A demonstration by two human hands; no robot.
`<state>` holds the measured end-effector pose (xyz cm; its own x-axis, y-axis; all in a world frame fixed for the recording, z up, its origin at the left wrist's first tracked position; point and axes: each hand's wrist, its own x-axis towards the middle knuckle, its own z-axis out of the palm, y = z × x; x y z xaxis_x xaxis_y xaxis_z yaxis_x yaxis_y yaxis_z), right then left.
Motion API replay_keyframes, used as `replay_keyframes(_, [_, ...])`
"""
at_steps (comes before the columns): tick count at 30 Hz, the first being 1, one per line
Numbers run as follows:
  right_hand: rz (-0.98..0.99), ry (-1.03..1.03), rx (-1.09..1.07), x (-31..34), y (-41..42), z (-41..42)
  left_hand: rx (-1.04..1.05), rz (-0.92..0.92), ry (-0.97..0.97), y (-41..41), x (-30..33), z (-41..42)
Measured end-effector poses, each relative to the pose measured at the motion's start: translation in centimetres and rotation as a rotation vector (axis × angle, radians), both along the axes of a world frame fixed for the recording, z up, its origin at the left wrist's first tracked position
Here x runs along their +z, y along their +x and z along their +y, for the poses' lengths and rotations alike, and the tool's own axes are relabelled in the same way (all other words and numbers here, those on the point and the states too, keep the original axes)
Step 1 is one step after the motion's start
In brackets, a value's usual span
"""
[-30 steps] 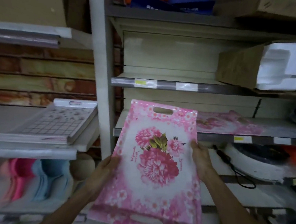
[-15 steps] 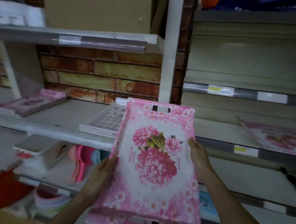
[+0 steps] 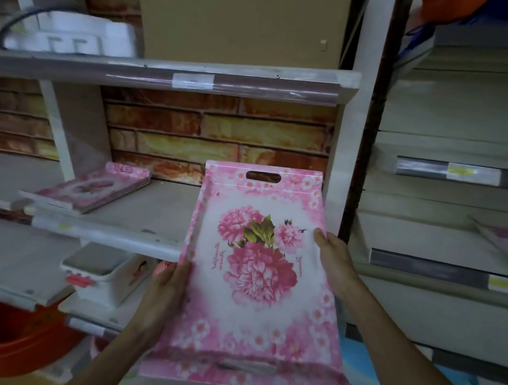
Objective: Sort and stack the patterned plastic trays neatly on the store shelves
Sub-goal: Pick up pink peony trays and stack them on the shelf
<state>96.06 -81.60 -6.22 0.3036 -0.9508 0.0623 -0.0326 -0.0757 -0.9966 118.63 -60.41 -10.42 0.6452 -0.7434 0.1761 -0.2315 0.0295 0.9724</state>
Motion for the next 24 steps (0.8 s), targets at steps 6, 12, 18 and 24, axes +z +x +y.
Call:
replay_keyframes(6, [0.001,-0.033,0.036,0.7,2.7,-1.6,-0.015,0.054,0.012,4.5,1.4,-4.2])
replay_keyframes(12, [0.000,-0.093,0.032,1.5,4.5,-5.4,0.035,0.033,0.016,7.9,4.4,-11.3])
replay_keyframes(18, [0.074,-0.205,0.021,2.6,5.8,-9.9,0.018,-0.037,-0.049,10.7,6.5,-18.8])
replay_keyframes(24, [0.117,-0.242,-0.028,2.1,7.2,-12.3,-0.082,-0.158,0.027,13.4,6.6,-23.3])
